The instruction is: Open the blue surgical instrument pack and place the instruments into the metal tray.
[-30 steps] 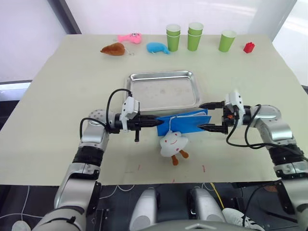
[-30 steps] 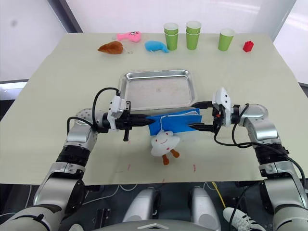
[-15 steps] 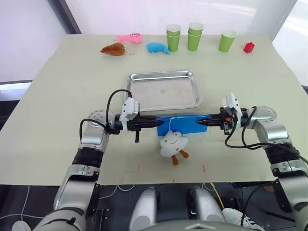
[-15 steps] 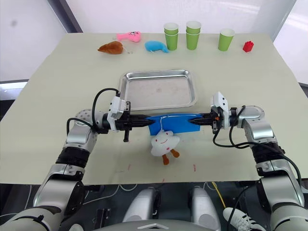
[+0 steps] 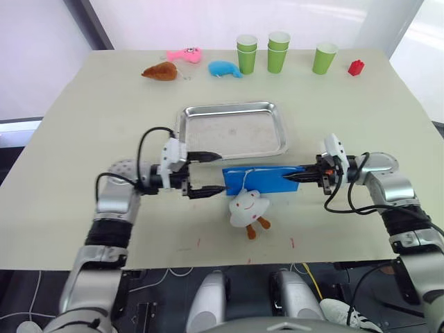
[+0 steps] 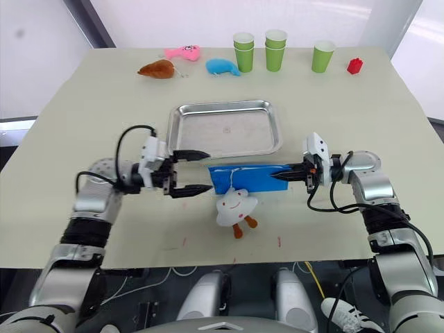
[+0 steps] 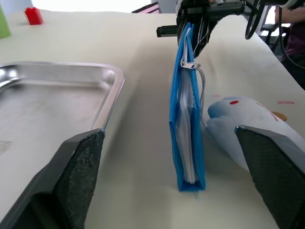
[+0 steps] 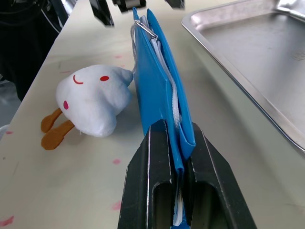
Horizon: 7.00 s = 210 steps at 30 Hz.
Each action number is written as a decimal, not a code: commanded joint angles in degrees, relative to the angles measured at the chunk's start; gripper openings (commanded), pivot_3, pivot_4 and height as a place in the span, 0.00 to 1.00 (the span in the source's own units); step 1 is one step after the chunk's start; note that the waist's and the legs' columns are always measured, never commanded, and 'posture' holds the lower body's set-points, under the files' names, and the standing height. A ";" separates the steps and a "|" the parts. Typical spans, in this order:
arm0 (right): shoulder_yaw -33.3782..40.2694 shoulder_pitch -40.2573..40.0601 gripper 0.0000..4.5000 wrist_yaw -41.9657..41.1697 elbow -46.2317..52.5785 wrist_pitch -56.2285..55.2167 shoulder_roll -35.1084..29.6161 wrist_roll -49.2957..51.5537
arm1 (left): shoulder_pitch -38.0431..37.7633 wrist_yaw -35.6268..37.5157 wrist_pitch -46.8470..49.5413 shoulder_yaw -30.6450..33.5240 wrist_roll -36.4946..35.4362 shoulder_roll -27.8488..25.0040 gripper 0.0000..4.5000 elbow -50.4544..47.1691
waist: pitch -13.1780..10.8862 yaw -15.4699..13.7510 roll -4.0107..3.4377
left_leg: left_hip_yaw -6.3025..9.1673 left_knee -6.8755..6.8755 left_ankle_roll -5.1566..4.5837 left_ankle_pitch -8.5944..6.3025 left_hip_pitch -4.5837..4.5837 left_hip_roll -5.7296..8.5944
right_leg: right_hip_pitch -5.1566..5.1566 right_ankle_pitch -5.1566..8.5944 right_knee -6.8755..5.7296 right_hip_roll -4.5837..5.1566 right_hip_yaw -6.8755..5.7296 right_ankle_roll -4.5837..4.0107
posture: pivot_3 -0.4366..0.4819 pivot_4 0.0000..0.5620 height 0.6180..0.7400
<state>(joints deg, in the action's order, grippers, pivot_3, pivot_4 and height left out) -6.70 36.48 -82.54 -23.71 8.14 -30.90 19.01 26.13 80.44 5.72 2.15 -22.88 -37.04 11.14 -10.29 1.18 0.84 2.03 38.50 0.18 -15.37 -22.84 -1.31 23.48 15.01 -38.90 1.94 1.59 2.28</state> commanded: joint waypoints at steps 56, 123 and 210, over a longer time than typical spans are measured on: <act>2.95 1.35 0.00 -0.72 -0.02 1.10 -0.81 1.24 | -11.73 -5.27 -2.09 5.04 1.34 -14.76 0.00 -5.70 | -0.01 -0.14 -0.04 | -0.06 -0.03 -0.01 0.00 0.03 -0.01 | 0.01 0.00 -0.01 -0.01 0.03 -0.01 | 0.48 0.27 1.00; 1.15 -1.71 0.00 3.29 7.80 -2.41 6.49 3.31 | -3.23 9.00 1.78 4.63 3.10 -29.77 0.99 7.95 | -0.04 0.95 -0.07 | -0.04 -0.05 -0.01 -0.01 -0.01 -0.05 | 0.06 0.00 -0.04 -0.07 0.00 -0.01 | 0.48 0.27 1.00; -3.33 -7.71 0.01 6.27 23.46 28.57 -6.52 10.81 | -0.11 -2.13 5.02 -5.86 2.81 1.57 0.00 3.54 | 0.03 -0.45 -0.02 | 0.01 0.05 -0.01 0.00 0.01 0.03 | -0.02 -0.01 -0.06 0.01 -0.02 0.01 | 0.48 0.27 1.00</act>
<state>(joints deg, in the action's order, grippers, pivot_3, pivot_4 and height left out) -8.77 29.03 -74.81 -1.99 38.95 -36.49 31.32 26.41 78.22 10.73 -2.31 -21.40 -35.61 13.76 -10.27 0.73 0.82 2.03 38.55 0.17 -15.37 -22.83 -1.28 23.46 15.01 -38.96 1.95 1.57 2.28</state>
